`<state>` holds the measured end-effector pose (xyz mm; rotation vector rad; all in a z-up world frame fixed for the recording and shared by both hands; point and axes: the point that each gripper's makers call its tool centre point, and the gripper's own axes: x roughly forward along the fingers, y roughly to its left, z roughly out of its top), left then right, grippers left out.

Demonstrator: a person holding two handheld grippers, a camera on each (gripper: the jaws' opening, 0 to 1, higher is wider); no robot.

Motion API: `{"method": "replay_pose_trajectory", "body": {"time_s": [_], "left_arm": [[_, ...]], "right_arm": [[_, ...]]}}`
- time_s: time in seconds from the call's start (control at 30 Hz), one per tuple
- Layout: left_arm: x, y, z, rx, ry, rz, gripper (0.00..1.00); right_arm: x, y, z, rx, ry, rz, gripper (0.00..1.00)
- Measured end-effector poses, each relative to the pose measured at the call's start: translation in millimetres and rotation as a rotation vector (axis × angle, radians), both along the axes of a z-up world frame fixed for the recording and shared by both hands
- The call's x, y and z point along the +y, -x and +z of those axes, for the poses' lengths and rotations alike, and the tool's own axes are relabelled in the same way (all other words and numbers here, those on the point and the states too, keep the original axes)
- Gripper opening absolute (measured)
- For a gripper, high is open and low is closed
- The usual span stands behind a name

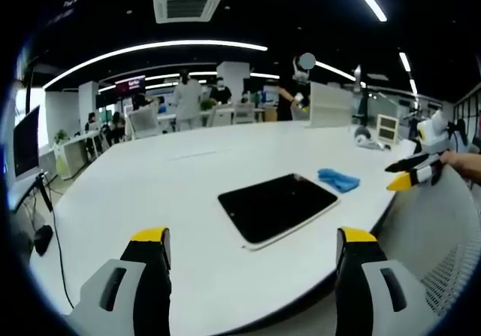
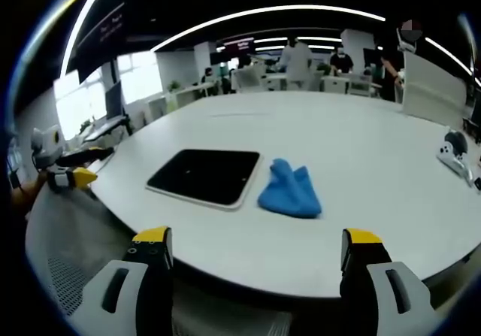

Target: Wipe the mirror surface with the cleaning cloth until all visible marks leave the cleaned area.

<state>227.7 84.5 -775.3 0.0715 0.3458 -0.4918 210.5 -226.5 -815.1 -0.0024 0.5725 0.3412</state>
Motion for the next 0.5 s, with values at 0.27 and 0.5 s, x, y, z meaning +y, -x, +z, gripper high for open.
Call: {"method": "replay_pose_trajectory", "body": {"time_s": [0.27, 0.5], "left_arm": [[0.3, 0.3, -1.2, 0.006, -0.002, -0.001, 0.94], [-0.2, 0.5, -2.0, 0.014, 0.001, -0.004, 0.94]], "right_arm": [[-2.1, -0.9, 2.6, -0.015, 0.008, -0.012, 0.90], [-5.5, -5.4, 4.0, 0.014, 0.048, -0.014, 0.85]]}}
